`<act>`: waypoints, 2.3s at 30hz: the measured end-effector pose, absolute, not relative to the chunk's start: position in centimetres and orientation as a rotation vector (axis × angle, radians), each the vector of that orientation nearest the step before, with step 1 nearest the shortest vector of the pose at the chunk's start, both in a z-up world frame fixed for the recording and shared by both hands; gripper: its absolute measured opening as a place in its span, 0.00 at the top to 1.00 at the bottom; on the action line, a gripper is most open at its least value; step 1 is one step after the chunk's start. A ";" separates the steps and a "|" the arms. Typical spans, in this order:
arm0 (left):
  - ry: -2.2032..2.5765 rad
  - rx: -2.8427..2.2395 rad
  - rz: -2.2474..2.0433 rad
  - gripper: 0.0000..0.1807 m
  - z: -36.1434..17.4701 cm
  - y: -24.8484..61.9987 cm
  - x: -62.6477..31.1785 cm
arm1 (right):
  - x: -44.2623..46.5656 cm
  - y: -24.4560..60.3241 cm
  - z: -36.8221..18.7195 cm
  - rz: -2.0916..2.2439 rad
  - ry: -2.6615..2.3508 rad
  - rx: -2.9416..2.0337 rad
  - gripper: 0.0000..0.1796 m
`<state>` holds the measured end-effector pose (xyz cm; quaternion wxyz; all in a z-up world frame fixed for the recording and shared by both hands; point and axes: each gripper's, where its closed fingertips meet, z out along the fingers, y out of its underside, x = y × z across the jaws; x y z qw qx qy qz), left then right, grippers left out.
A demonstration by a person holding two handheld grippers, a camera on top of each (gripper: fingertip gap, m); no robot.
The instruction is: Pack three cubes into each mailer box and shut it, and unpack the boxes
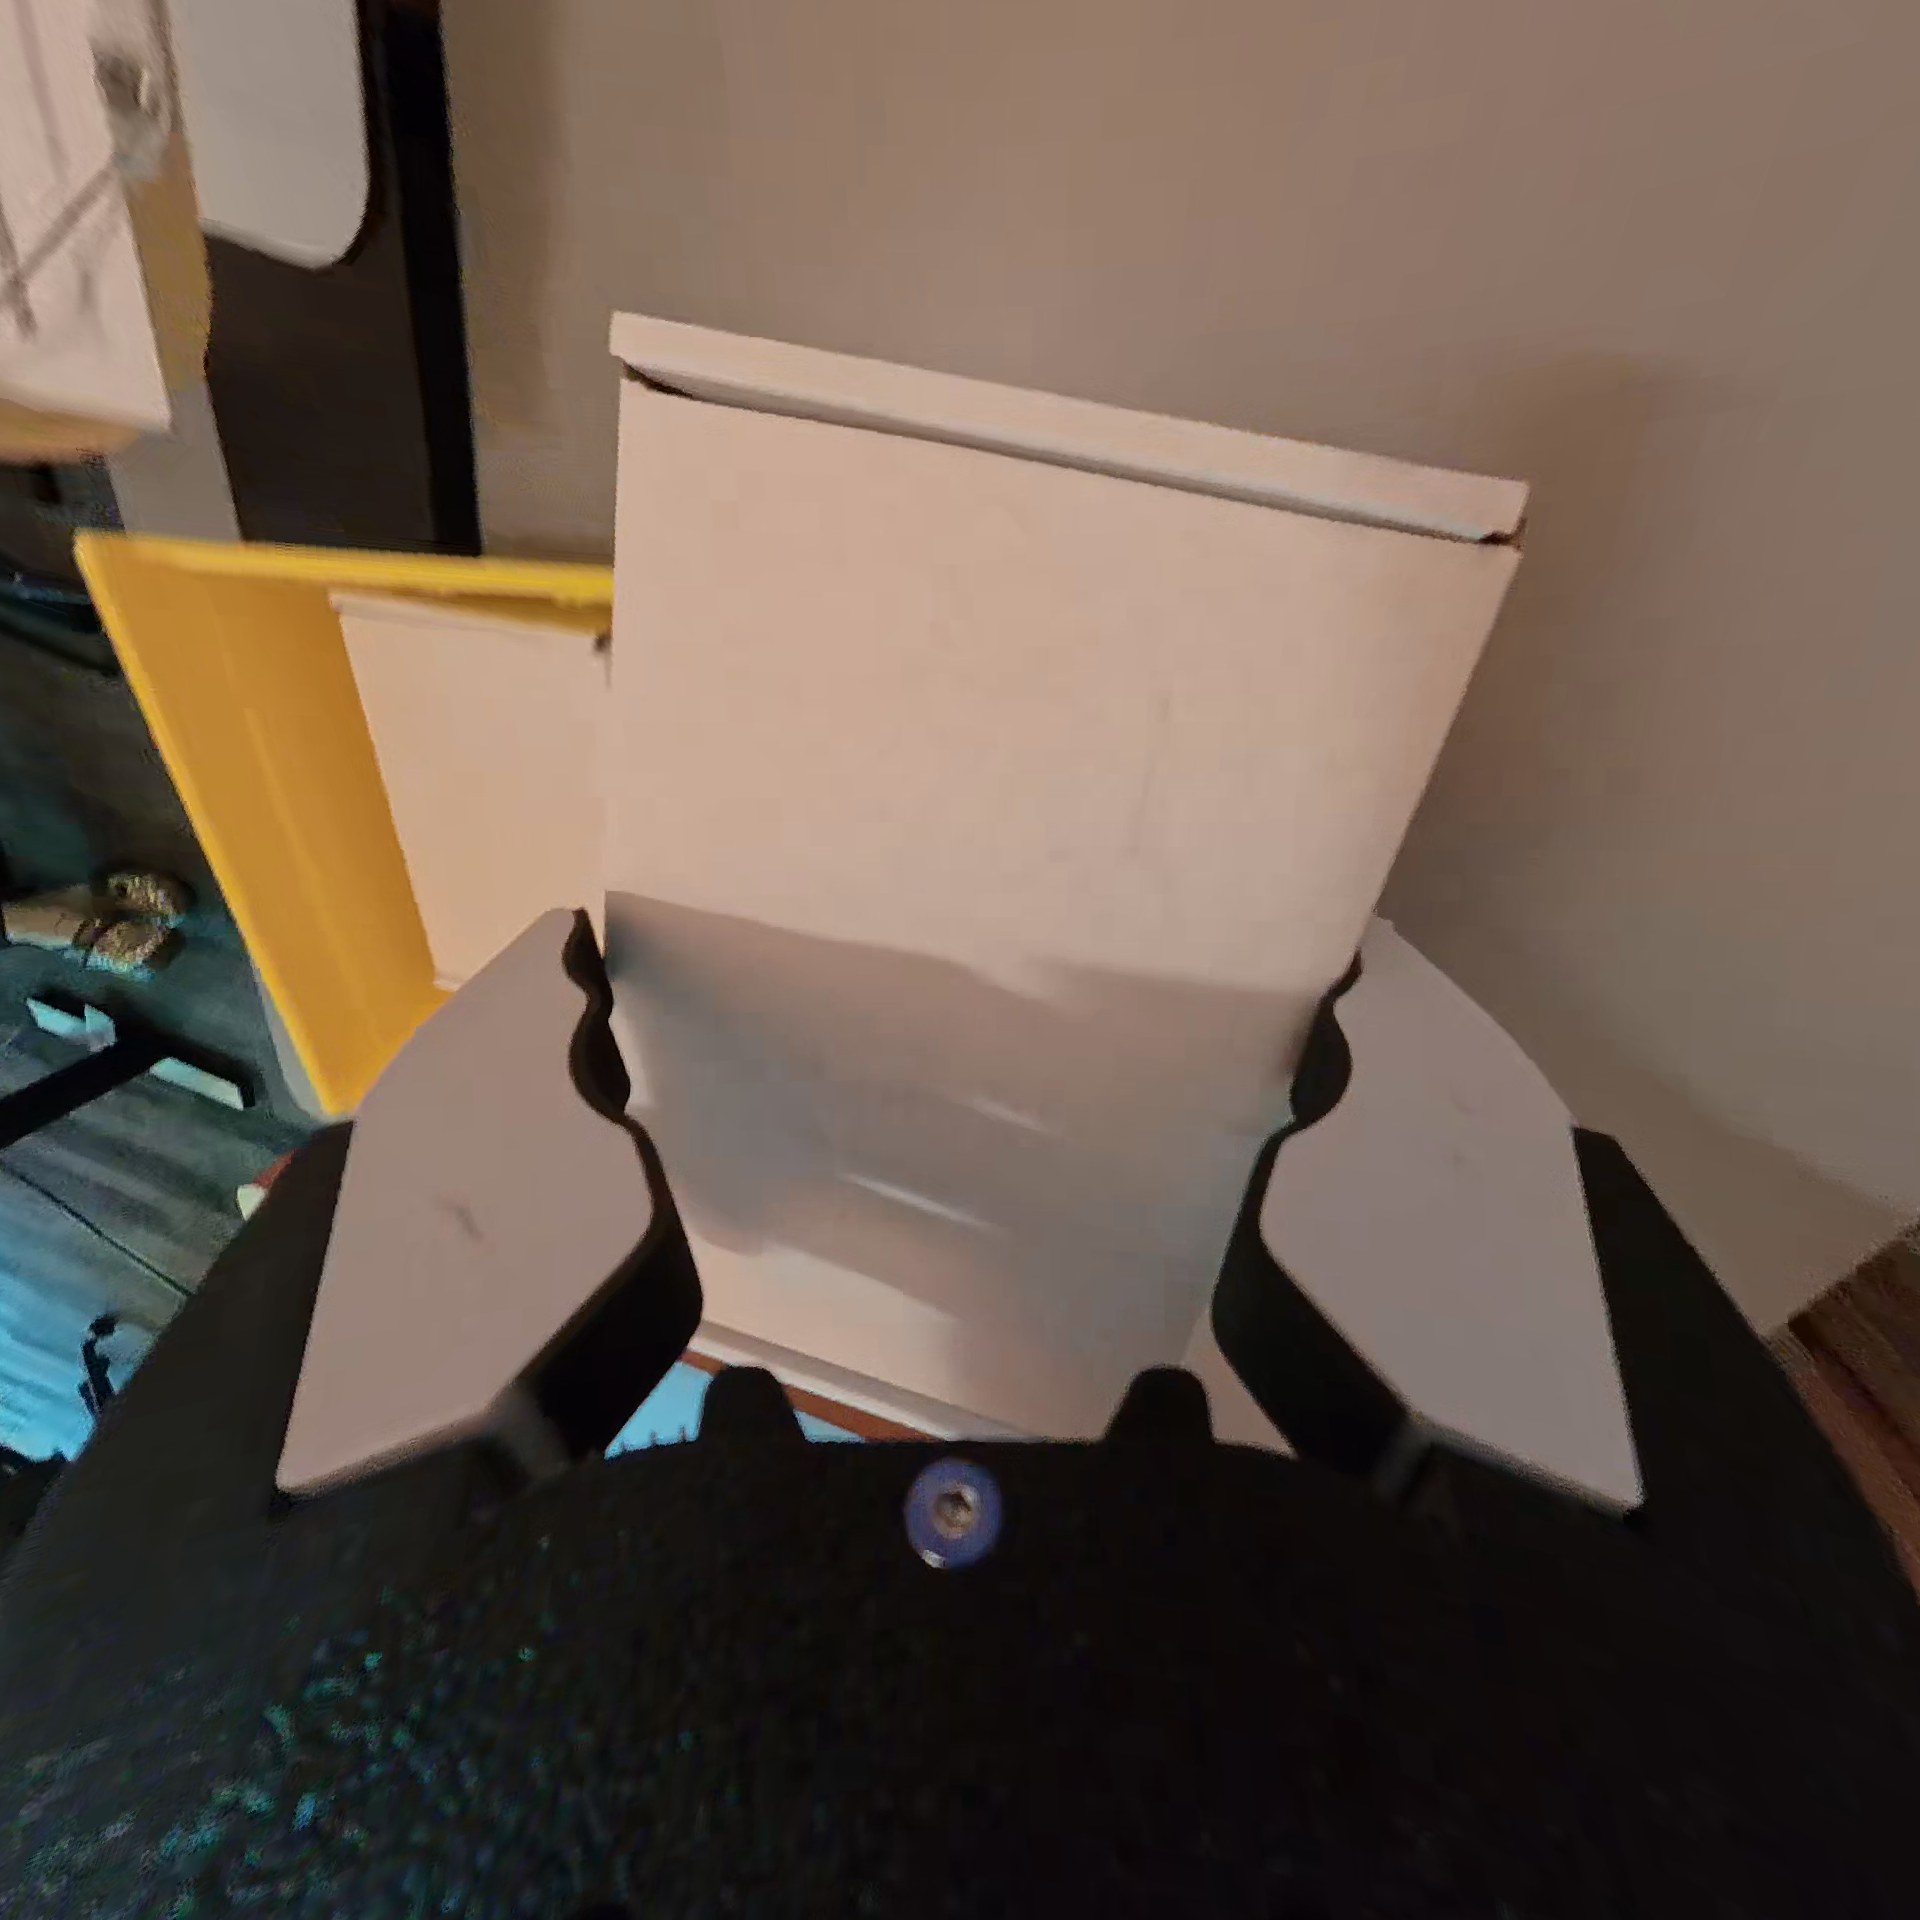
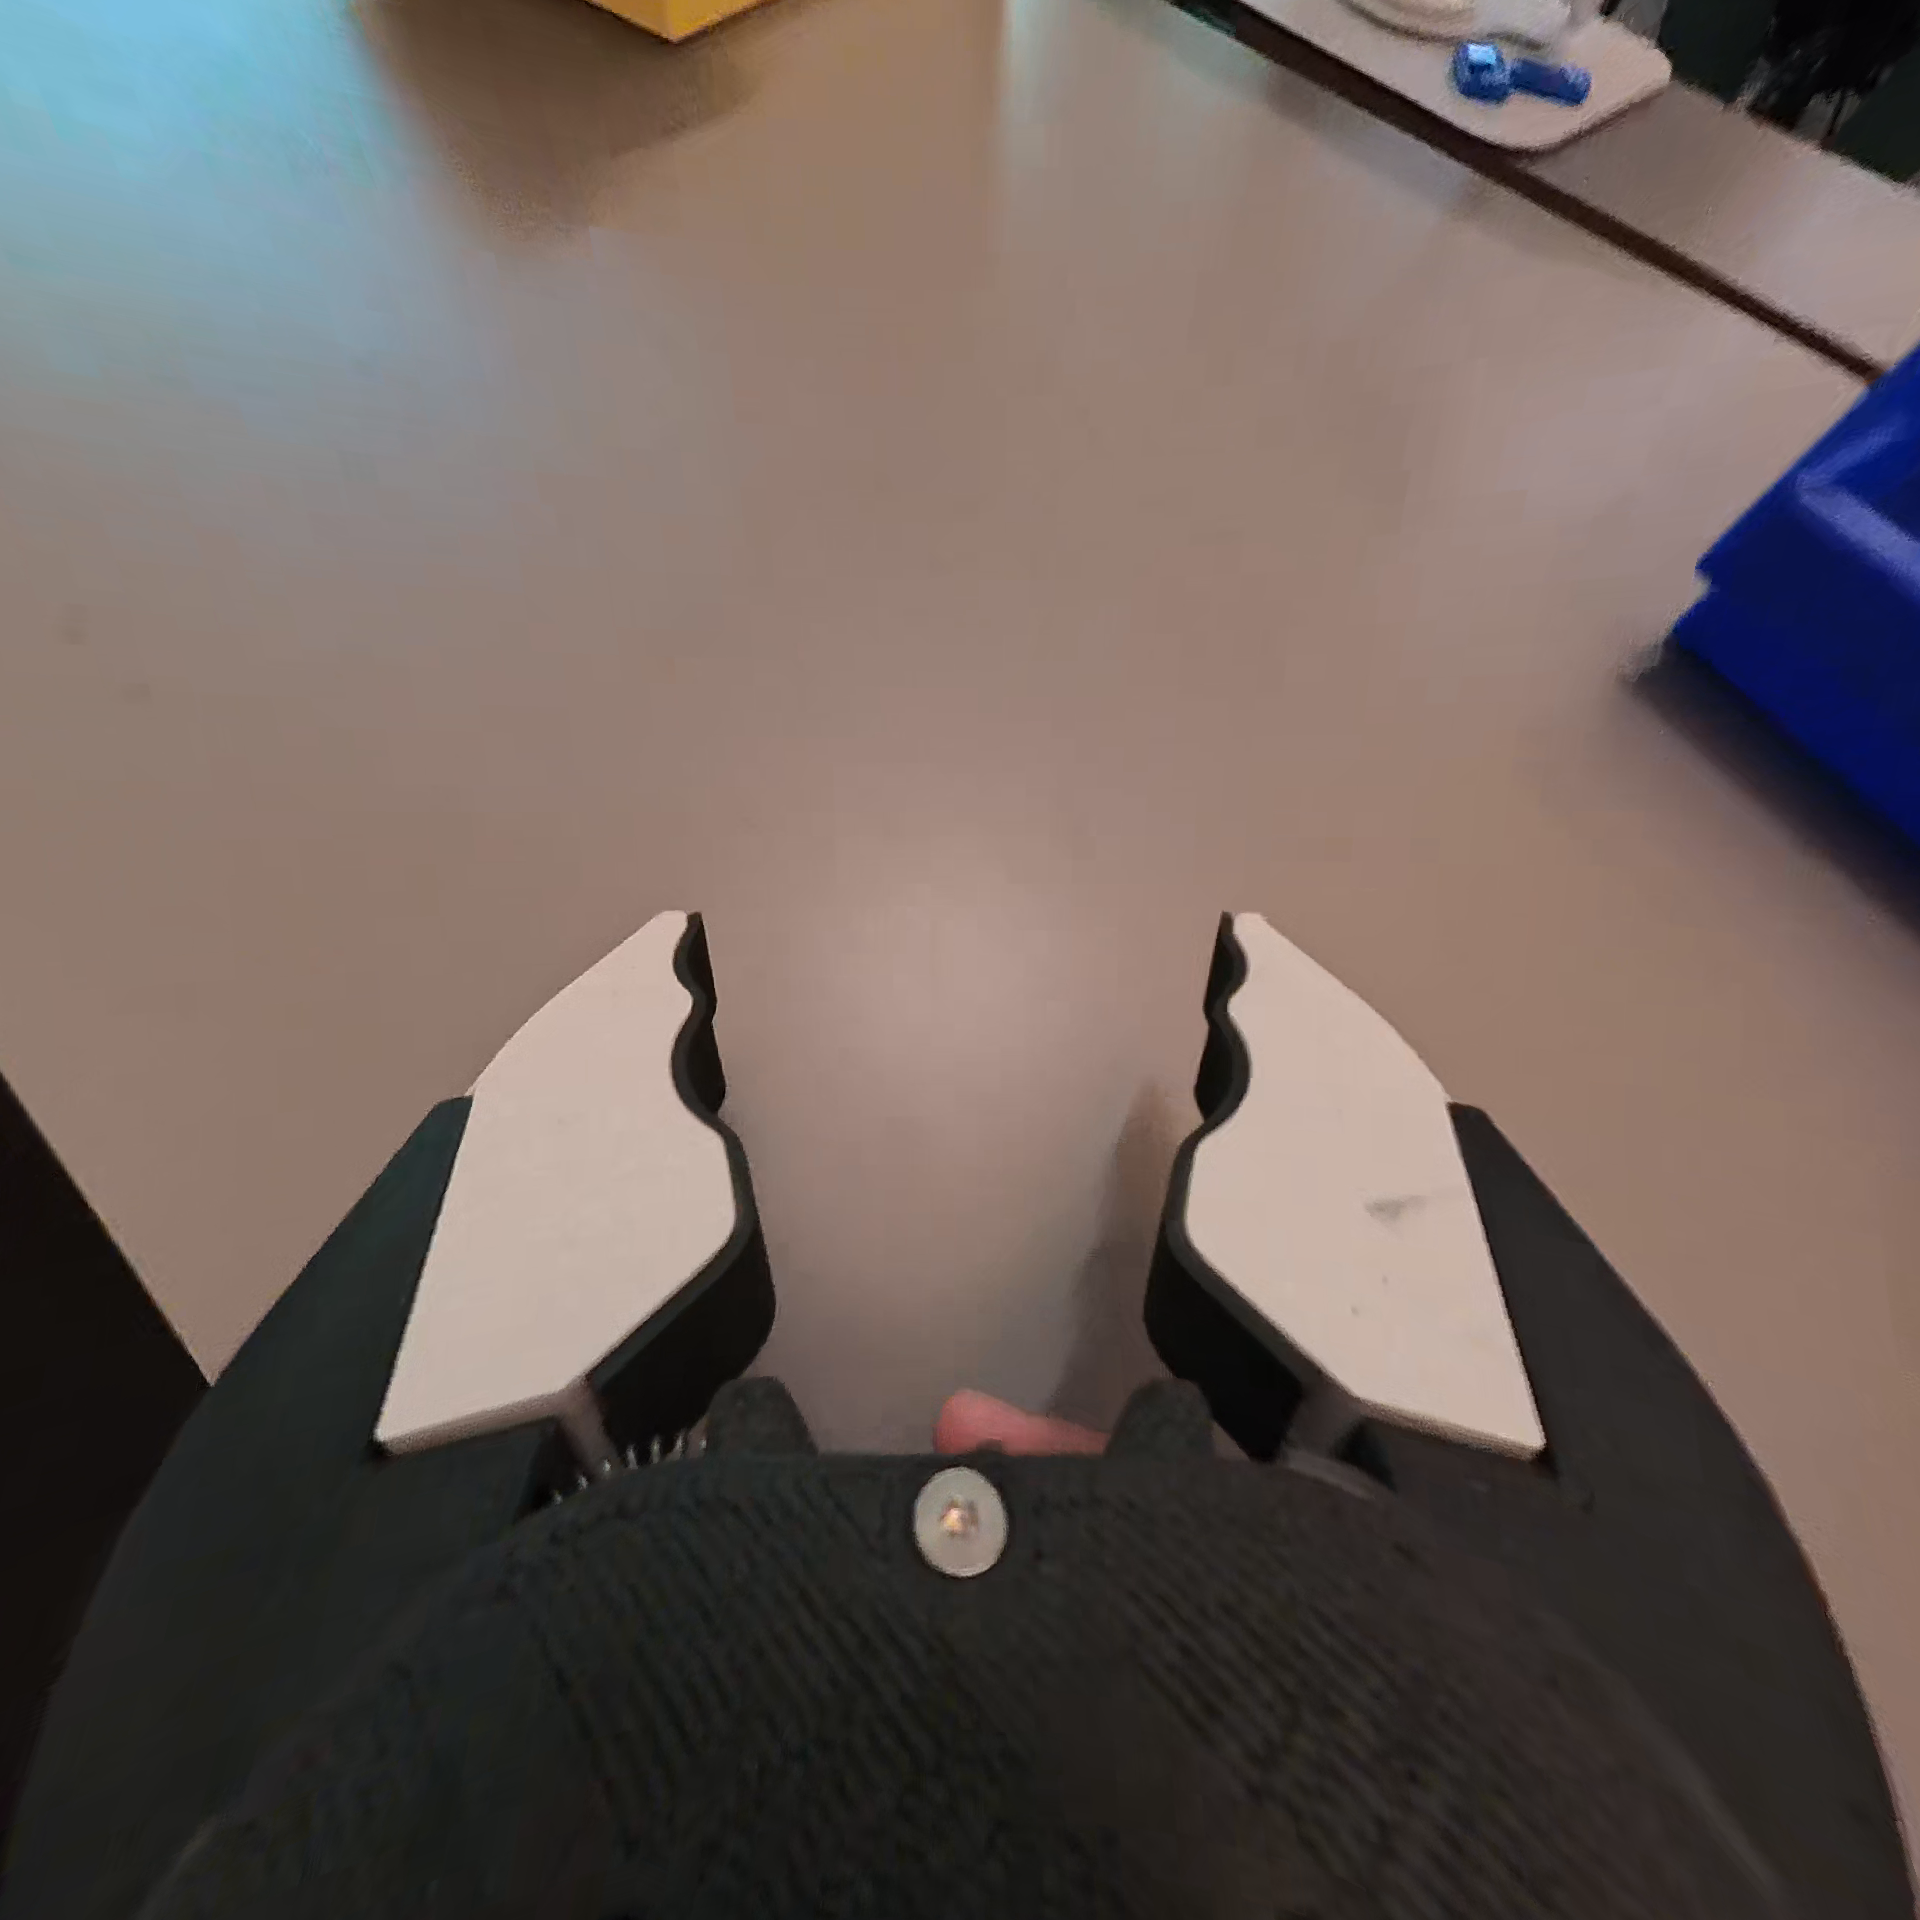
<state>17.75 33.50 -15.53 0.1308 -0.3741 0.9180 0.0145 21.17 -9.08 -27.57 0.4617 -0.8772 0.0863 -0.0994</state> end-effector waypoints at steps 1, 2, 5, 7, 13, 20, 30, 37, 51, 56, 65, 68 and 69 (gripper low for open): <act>2.681 -1.068 0.040 0.31 -15.4 31.8 17.5 | 21.0 -8.5 -27.2 -0.266 0.178 -2.148 0.49; 2.691 -1.072 0.048 0.31 -15.5 30.2 17.3 | 20.8 -7.8 -26.7 -0.299 0.145 -2.129 0.48; 2.707 -1.077 0.048 0.31 -16.8 25.1 17.1 | 19.6 -5.8 -25.4 -0.397 0.005 -2.085 0.48; 2.709 -1.087 0.032 0.31 -18.2 21.8 17.0 | 18.4 -4.8 -24.7 -0.456 -0.125 -2.057 0.47; 2.722 -1.062 0.054 0.31 -24.6 14.0 16.5 | 16.2 -3.3 -24.3 -0.523 -0.276 -2.016 0.49; 2.730 -1.011 0.067 0.31 -28.9 8.6 15.1 | 14.3 -4.7 -26.9 -0.653 -0.431 -2.082 0.52; 2.643 -1.007 -0.216 0.33 -29.4 6.5 15.4 | 14.2 -3.5 -26.9 -0.655 -0.465 -2.030 0.56; 2.308 -0.927 -0.662 0.47 -23.9 8.4 13.2 | 14.9 -3.0 -26.7 -0.682 -0.507 -2.017 0.57; 2.176 -1.499 -0.794 0.75 -31.0 12.9 5.6 | 18.3 -0.6 -23.9 -0.784 -0.365 -1.949 0.73; 2.113 -1.532 -0.800 0.74 -31.4 12.5 6.9 | 18.0 3.2 -22.5 -0.761 -0.524 -1.922 0.86; 2.113 -1.433 -0.769 0.73 -31.3 12.8 6.5 | 18.2 9.8 -23.4 -0.599 -0.926 -2.108 1.00; 2.117 -1.435 -0.787 0.74 -31.3 12.8 6.3 | 19.4 10.5 -25.6 -0.627 -1.005 -2.253 1.00; 2.119 -1.433 -0.790 0.74 -31.3 12.8 6.3 | 19.7 10.6 -26.0 -0.655 -1.013 -2.263 1.00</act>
